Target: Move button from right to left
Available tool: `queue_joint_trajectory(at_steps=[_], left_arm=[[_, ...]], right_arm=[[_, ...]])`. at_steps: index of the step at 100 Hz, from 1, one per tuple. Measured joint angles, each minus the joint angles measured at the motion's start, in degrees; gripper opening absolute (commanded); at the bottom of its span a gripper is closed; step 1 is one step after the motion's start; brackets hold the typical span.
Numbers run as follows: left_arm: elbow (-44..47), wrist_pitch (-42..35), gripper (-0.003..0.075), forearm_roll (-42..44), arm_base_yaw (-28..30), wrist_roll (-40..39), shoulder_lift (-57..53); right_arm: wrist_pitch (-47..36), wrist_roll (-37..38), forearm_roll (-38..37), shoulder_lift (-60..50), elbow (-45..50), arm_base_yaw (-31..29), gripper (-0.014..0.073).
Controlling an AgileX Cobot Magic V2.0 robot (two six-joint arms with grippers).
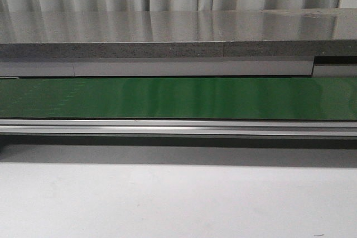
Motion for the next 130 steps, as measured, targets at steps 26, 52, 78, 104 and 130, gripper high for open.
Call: queue_joint_trajectory(at_steps=[26, 52, 78, 104, 130], left_arm=[[-4.22, 2.92, 0.0328, 2.38, 0.0, -0.99, -3.05], [-5.99, 5.15, -0.002, -0.44, 0.0, -2.96, -12.46], [-6.03, 5.81, -0.002, -11.21, -1.89, -3.06, -20.68], [-5.78, 9.08, -0.002, -16.5, -11.18, -3.06, -26.62], [0.06, 5.8, -0.002, -19.29, -20.97, -3.17, -33.37]], right_arm=[[0.0, -0.11, 0.0, 0.0, 0.0, 0.0, -0.0059], [0.0, -0.11, 0.0, 0.0, 0.0, 0.0, -0.0059], [0.0, -0.11, 0.0, 0.0, 0.0, 0.0, -0.0059], [0.0, 0.0, 0.0, 0.0, 0.0, 0.0, -0.0059], [0.0, 0.0, 0.0, 0.0, 0.0, 0.0, -0.0059]])
